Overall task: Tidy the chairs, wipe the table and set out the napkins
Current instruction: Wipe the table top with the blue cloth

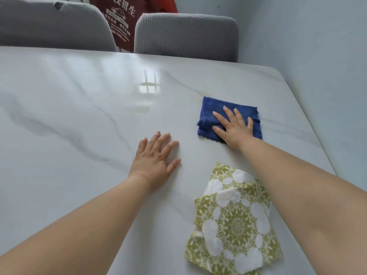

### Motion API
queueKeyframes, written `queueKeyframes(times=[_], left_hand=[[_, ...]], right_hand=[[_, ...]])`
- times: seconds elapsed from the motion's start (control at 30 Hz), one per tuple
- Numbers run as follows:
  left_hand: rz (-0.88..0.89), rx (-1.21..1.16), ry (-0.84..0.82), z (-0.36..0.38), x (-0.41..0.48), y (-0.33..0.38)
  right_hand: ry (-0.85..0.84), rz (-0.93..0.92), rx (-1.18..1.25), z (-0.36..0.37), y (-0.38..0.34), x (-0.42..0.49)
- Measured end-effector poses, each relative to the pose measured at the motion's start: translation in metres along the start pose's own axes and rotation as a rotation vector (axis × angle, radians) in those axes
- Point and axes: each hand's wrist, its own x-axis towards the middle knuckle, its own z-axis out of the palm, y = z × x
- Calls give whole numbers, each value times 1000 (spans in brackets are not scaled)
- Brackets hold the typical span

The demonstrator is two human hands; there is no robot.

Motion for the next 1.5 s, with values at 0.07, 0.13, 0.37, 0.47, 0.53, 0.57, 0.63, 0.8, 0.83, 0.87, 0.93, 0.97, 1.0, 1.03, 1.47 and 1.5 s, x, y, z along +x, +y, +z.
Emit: queueKeyframes(times=[0.07, 0.13, 0.37, 0.47, 0.53, 0.57, 0.63, 0.8, 0.83, 0.87, 0.93, 0.97, 1.0, 1.03, 1.47, 1.5], left_hand=[[4, -10, 1, -2, -1, 1], [8, -17, 11, -3, 1, 0], [17, -29, 55, 1, 3, -4], [32, -32, 108, 4, 3, -5], [37, -37, 132, 6, 4, -5], [34, -42, 145, 7, 5, -5], [34, -46, 159, 8, 4, -5], [29, -42, 165, 7, 4, -4], [27, -41, 160, 6, 4, -4], [24, -44, 149, 5, 4, -5], [20, -45, 130, 3, 3, -3], [14, -43, 117, 2, 4, -4], [7, -41, 103, 2, 4, -3], [2, -42, 95, 0, 4, -3], [20, -591, 361, -8, -12, -5], [-20, -662, 392, -11, -14, -7]], right_hand=[[9, 2, 4, -9, -5, 17], [13, 1, -3, -20, -11, 40], [43, -18, -14, -58, -35, 138], [65, -32, -17, -72, -44, 175], [77, -40, -18, -79, -48, 193], [84, -42, -13, -81, -52, 202], [97, -30, -5, -84, -55, 214], [127, -4, 13, -83, -61, 214], [125, -2, 15, -81, -63, 209], [127, 0, 11, -78, -65, 202], [118, -8, 0, -70, -67, 179], [108, -22, 0, -65, -71, 168], [97, -37, -5, -60, -74, 155], [87, -53, -11, -54, -78, 141], [-2, -147, 5, 20, -131, -33], [-3, -144, 10, 24, -135, -41]])
